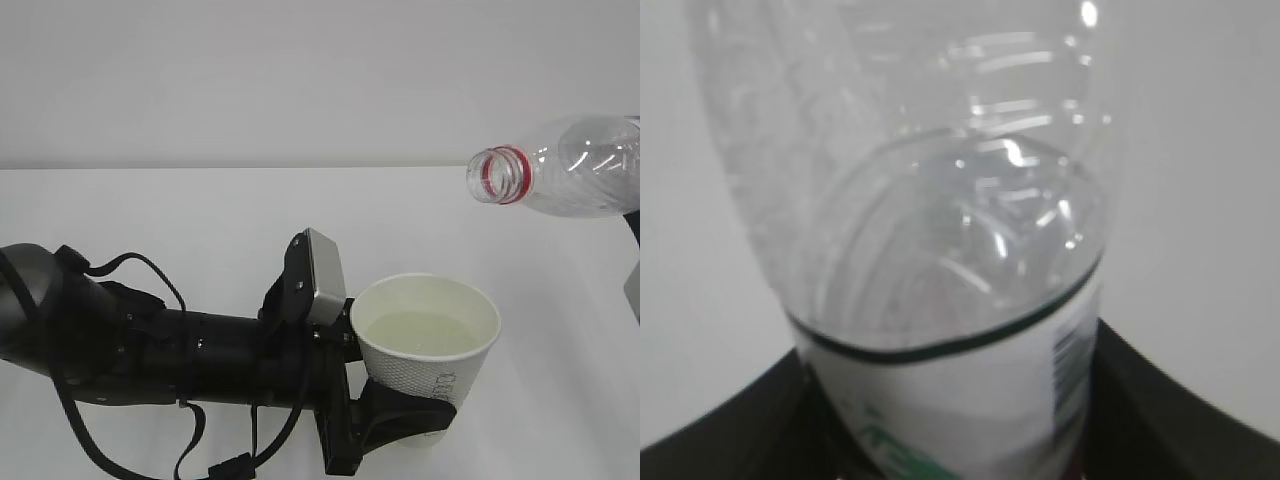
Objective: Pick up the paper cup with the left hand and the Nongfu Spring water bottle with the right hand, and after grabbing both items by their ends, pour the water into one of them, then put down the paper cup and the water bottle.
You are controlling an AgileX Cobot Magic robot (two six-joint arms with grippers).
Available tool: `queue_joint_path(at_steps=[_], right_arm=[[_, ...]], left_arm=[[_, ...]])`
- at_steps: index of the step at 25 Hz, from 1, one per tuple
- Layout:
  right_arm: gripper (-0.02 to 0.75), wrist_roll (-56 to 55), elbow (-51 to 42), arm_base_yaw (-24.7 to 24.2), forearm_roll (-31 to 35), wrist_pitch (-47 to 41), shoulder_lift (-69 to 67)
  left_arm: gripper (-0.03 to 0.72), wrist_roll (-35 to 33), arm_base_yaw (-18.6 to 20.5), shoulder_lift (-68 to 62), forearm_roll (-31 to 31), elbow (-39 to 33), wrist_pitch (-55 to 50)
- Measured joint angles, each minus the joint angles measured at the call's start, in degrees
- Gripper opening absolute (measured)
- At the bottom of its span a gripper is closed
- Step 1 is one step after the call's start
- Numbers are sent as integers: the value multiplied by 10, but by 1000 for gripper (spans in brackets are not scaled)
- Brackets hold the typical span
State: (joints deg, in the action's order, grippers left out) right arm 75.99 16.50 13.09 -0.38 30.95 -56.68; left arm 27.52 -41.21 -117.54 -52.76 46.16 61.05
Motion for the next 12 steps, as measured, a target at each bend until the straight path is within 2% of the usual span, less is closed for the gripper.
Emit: queue_joint_path(at_steps=[12], right_arm=[[458,-57,0,0,18,5,0]], left_arm=[[519,0,0,0,1,0,-2]])
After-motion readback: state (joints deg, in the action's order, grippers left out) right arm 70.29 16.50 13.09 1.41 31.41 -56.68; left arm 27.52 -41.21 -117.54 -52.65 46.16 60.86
